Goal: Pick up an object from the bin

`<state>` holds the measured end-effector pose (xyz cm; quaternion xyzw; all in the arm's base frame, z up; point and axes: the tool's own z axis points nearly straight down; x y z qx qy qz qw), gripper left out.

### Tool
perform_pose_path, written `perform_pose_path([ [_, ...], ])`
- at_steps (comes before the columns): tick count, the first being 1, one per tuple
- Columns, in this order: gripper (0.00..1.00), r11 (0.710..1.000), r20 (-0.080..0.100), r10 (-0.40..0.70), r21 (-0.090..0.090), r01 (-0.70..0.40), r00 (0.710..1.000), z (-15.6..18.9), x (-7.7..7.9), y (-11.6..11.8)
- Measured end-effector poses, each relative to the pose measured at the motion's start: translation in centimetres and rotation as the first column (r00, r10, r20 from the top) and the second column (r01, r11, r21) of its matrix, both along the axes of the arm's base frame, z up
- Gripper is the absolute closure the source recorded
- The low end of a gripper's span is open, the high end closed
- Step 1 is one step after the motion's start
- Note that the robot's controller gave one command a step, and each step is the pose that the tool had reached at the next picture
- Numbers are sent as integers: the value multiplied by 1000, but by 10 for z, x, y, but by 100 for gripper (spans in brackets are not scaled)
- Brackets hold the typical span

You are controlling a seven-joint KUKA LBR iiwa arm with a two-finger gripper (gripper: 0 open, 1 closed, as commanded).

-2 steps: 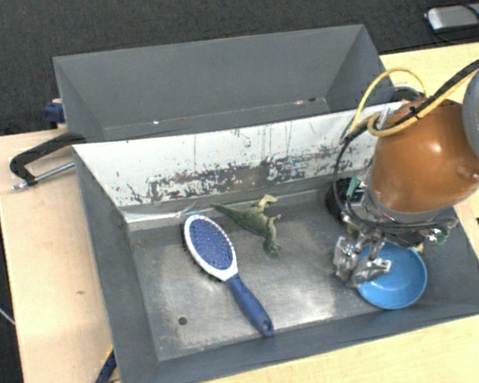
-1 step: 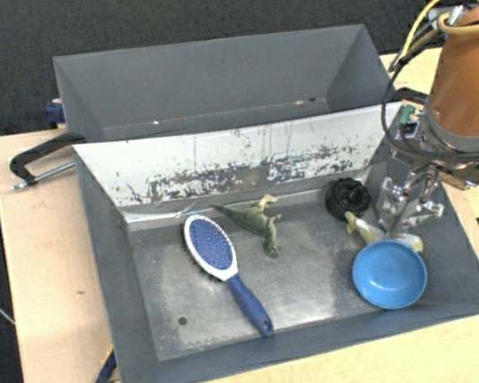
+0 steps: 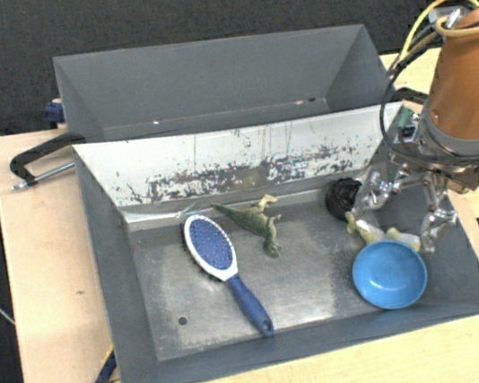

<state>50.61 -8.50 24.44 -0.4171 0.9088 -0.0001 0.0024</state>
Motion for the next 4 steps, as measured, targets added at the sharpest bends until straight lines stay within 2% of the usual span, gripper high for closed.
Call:
perform_pose_path([
  [1,0,999,-11,39,2,-39,999,-140,-11,31],
  [2,0,863,1,505,-2,-505,863,-174,25,5],
  [3,100,863,5,505,-3,-505,863,-171,27,7],
  [4,100,735,5,679,-10,-678,735,-22,45,-14],
])
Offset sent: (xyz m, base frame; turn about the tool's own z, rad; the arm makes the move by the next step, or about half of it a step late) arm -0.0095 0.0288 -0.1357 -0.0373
